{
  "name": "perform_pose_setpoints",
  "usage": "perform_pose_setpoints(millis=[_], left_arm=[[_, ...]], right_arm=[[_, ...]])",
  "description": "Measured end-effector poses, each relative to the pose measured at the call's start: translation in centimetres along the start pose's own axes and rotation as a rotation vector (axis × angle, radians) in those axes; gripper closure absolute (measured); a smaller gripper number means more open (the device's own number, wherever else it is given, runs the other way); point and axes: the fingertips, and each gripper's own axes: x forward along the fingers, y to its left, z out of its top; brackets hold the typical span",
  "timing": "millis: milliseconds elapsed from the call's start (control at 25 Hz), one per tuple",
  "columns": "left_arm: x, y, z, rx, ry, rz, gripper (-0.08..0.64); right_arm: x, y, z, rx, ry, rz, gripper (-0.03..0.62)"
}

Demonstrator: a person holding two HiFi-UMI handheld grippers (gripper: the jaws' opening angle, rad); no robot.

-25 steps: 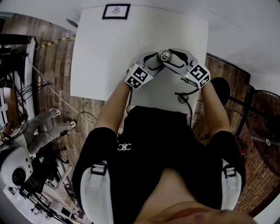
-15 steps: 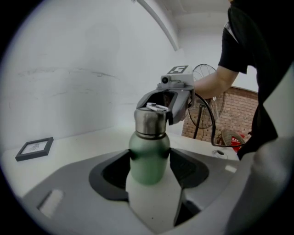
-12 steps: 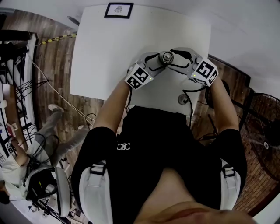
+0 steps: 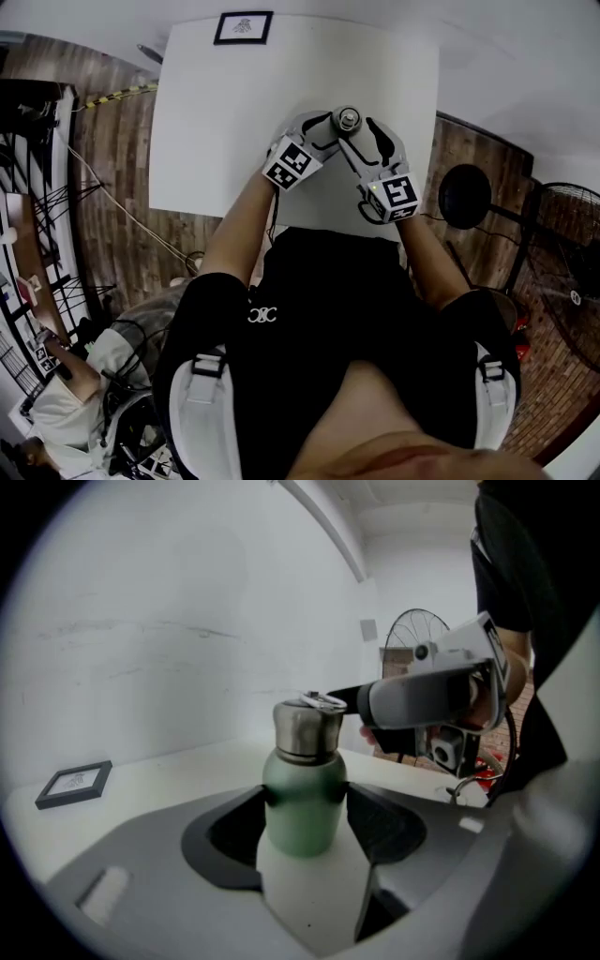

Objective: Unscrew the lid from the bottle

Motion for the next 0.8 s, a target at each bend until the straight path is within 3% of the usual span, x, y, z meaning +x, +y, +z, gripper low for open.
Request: perform_pose_setpoints(millis=[160, 360, 560, 680, 800], left_arm=[[0.1, 0.0, -0.1, -0.004, 0.005, 0.008, 0.238], [0.0, 0.0, 0.0, -0.003, 0.007, 0.017, 0.238], [0.0, 0.0, 0.0, -0.003, 0.007, 0.017, 0.238], [0.0, 0.0, 0.1, -0.001, 0.005, 0.013, 0.238], [0.0, 0.0, 0.0, -0.002, 0.002, 0.010, 0.238]], right_arm=[[0.8, -0.6, -0.8, -0.002, 0.004, -0.150, 0.327], [2.4, -0.8, -1.2, 0.029, 0.012, -0.149, 0.330], [2.8, -1.0, -1.3, 0.006, 0.037, -0.103, 0.337], [2.7, -1.1, -1.4, -0.073, 0.054, -0.062, 0.342], [2.7, -1.0, -2.1, -0.125, 0.070, 0.045, 0.351]])
